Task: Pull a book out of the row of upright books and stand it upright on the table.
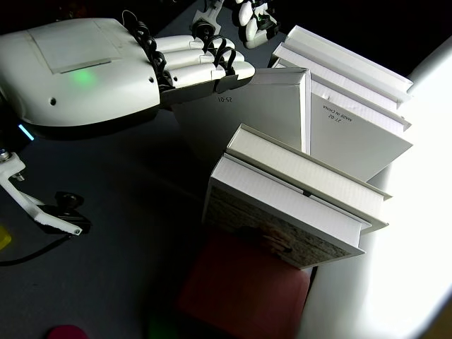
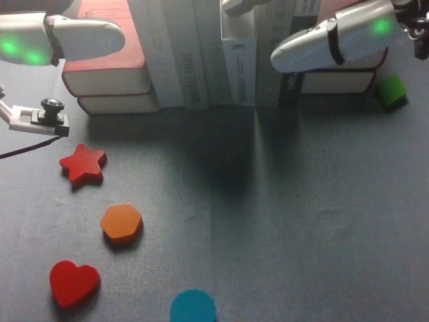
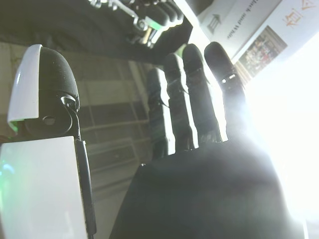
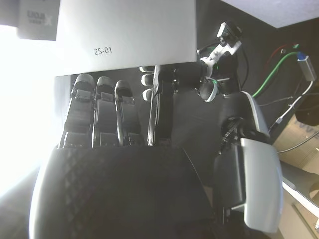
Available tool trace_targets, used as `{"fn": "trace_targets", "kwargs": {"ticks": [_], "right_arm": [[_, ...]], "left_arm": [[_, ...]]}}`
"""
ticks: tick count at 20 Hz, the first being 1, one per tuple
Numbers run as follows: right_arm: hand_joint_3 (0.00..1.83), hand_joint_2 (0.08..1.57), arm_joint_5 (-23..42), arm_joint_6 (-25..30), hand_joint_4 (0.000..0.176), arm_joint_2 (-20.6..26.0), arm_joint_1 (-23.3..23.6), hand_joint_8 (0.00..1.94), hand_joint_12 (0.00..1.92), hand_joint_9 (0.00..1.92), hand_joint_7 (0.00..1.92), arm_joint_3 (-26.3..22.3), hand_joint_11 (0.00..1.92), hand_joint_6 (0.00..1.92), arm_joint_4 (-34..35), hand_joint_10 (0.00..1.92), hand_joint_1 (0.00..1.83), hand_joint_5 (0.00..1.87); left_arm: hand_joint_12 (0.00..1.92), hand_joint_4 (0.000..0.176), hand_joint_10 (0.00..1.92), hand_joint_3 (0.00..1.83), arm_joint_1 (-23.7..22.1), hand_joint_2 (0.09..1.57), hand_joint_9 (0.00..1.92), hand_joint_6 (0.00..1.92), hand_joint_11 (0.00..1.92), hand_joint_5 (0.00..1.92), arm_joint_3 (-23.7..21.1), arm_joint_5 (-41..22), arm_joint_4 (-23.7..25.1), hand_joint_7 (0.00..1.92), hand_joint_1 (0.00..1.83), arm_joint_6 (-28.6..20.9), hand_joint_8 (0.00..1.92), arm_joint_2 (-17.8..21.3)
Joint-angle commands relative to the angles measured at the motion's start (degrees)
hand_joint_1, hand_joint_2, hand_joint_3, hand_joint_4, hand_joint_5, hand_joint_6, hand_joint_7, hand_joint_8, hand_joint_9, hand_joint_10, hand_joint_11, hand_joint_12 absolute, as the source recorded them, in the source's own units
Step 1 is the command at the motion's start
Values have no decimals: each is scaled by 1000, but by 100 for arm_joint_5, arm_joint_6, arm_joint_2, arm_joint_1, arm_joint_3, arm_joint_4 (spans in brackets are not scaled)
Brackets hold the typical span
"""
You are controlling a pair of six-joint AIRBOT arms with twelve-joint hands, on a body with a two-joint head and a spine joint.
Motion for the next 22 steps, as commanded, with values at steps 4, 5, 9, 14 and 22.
{"fn": "trace_targets", "kwargs": {"ticks": [4, 5, 9, 14, 22], "right_arm": [[8, 1145, 209, -25, 150, 87, -17, 0, 0, 0, 0, -100, 0, 0, 235, 0, 304, 596], [8, 1150, 210, -26, 159, 114, -18, 0, 0, 0, 0, -125, 0, 0, 235, 0, 282, 576], [0, 1130, 230, -33, 153, 212, -48, 0, 0, 0, 0, -214, 0, 2, 239, 0, 325, 528], [0, 1140, 244, -72, 156, 264, -112, 0, 0, 0, 0, -251, 0, 15, 313, 0, 420, 563], [0, 1133, 244, -108, 140, 346, -132, 0, 0, 0, 0, -325, 0, 0, 329, 0, 363, 562]], "left_arm": [[1242, 36, 3, 4, 39, 995, 411, 0, 0, 466, -14, -658, -425, 449, 1083, -52, 1, -19], [1193, 35, 2, 5, 48, 1000, 397, 1, 0, 462, -13, -660, -430, 434, 1096, -52, 1, -25], [1171, 32, 6, 0, 105, 972, 409, 5, 0, 471, -7, -684, -475, 458, 1073, -52, 8, -48], [1219, 24, 0, 2, 168, 985, 382, 1, 0, 451, 13, -706, -520, 368, 1059, -52, 0, -89], [1307, 21, 19, 0, 206, 945, 421, 16, 0, 496, 30, -727, -564, 399, 1076, -52, 14, -119]]}}
